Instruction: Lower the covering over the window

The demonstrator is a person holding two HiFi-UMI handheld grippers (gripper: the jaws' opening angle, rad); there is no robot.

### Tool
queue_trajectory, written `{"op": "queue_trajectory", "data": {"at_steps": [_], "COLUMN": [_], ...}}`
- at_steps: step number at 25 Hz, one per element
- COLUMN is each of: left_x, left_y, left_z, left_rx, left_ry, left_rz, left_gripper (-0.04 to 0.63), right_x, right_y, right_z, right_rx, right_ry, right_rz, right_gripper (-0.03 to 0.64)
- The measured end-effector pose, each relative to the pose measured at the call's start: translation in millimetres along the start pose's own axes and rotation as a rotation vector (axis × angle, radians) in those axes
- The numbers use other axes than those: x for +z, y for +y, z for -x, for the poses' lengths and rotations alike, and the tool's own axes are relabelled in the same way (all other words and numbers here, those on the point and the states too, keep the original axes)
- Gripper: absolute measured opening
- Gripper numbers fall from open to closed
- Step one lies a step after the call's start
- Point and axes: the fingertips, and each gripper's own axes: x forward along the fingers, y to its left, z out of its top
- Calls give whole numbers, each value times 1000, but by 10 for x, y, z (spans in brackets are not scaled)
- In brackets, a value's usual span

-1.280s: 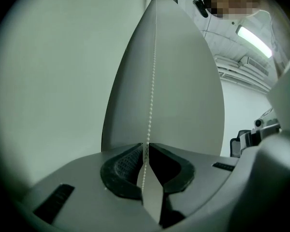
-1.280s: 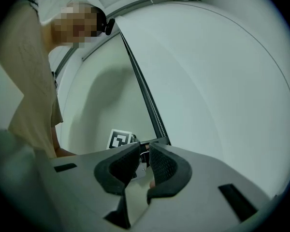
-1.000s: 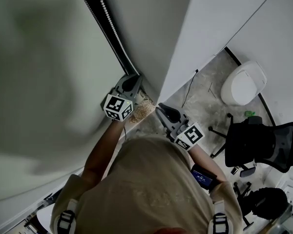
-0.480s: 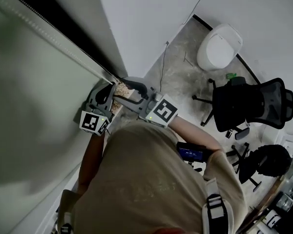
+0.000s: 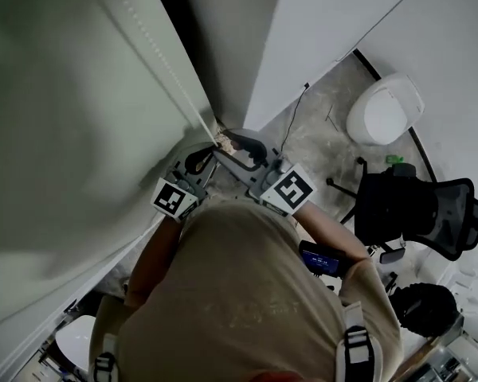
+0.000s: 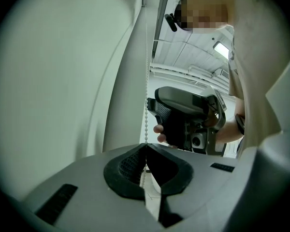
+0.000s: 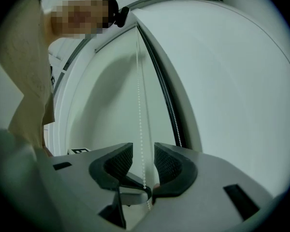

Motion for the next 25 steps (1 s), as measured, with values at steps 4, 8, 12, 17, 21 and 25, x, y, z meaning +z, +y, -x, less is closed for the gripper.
{"op": "queue_trajectory", "data": {"at_steps": [4, 8, 12, 17, 21, 25], "left_x": [81, 105, 158, 351, 1075, 1275], "left_y": [-138, -214, -496, -422, -501, -560], "left_z": [55, 85, 146, 334, 247, 71], "left_rx": [10, 34, -68, -15, -32, 37], "left_ry": [-22, -23, -77, -162, -324, -328], "left_rz": [-6, 1, 42, 80, 22, -38], "left_gripper": [20, 20, 21, 175, 175, 71], "right_x": [149, 169, 116, -268, -293, -518], "right_y": [121, 189, 164, 147, 218, 225], "right_z": [-95, -82, 12, 146, 224, 404], "right_rx": [59, 99, 130, 154, 210, 258], "right_ry": [-13, -4, 22, 94, 101, 176], "right_rz": [17, 13, -53, -111, -67, -68], "right_gripper": [128, 20, 14, 14, 14, 14]}}
